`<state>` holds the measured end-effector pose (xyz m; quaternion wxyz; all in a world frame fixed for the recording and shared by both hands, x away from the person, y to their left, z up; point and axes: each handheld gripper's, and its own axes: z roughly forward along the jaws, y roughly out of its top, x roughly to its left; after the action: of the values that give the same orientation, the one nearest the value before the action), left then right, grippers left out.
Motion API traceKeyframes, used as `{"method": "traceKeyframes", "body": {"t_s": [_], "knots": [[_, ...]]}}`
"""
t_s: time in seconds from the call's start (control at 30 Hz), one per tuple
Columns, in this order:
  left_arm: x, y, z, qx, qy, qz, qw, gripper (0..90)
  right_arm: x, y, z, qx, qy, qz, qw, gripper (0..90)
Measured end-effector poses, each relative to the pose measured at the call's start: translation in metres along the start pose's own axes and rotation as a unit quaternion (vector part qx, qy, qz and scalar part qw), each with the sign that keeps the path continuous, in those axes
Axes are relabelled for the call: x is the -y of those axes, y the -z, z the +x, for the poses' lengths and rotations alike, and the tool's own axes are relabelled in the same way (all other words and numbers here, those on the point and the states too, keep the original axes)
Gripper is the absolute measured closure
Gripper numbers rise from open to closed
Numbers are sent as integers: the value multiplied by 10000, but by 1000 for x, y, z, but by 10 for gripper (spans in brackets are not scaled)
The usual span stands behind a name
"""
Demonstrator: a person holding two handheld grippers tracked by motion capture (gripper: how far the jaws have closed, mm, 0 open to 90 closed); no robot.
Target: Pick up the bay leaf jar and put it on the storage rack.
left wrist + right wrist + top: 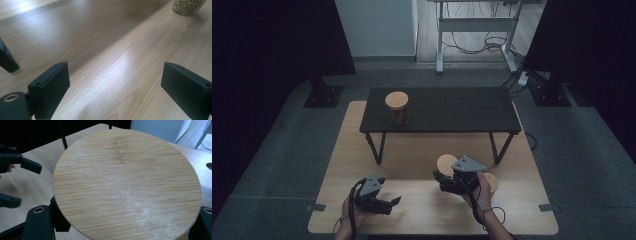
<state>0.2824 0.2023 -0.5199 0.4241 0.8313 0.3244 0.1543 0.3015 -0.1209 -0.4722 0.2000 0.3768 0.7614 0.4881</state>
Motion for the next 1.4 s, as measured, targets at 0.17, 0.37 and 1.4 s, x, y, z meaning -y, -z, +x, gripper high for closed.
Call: {"method": "traceKeyframes", "body": {"t_s": [0.17,0.37,1.4], "knots": [[0,0,0,-6,22,-13,10000,81,4,5,1,1,19,7,10000,251],[0,0,0,6,-9,0,10000,81,5,8,0,27,8,-2,10000,251],[0,0,0,13,-18,8,10000,81,1,15,5,2,82,-49,10000,251]]}}
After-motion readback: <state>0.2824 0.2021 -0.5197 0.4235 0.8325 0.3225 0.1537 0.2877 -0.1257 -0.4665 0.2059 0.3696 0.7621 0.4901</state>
